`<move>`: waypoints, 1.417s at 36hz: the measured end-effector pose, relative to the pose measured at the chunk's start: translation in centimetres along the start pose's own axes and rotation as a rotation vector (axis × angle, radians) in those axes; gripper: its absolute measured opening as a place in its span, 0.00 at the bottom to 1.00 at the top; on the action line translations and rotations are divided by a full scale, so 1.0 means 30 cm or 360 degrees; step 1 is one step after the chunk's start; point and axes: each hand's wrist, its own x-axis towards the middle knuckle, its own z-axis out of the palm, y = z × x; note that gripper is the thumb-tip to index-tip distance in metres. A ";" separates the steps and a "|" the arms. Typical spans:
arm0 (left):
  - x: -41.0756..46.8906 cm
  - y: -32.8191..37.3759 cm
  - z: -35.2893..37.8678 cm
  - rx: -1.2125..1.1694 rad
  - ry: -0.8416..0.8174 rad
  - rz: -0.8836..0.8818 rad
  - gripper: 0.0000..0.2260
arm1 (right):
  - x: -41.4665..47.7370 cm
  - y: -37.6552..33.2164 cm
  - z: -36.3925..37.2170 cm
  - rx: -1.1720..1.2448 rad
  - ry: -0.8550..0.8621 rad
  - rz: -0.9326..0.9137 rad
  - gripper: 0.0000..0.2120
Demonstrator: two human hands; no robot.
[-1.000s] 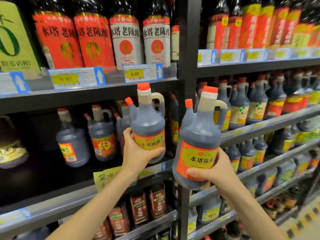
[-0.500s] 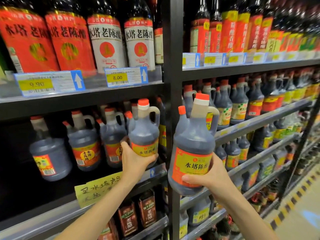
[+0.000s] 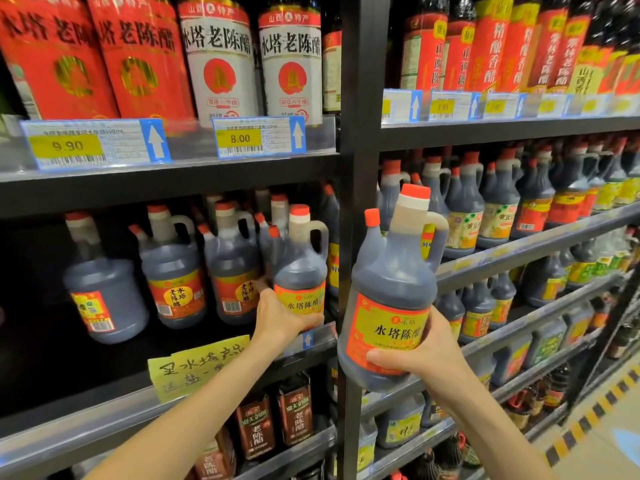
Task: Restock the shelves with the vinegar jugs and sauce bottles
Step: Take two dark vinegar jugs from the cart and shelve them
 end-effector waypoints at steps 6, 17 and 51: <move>-0.017 0.011 0.002 0.0033 0.0056 0.0022 0.38 | -0.001 0.000 0.000 0.0033 -0.0025 -0.0007 0.40; -0.065 0.074 -0.036 0.0064 0.0002 -0.0040 0.39 | 0.004 -0.005 -0.003 0.0064 -0.0094 0.0004 0.42; -0.404 0.287 -0.483 -0.0032 -0.0335 0.0609 0.25 | -0.027 -0.087 0.330 -0.0027 -0.0565 -0.0145 0.37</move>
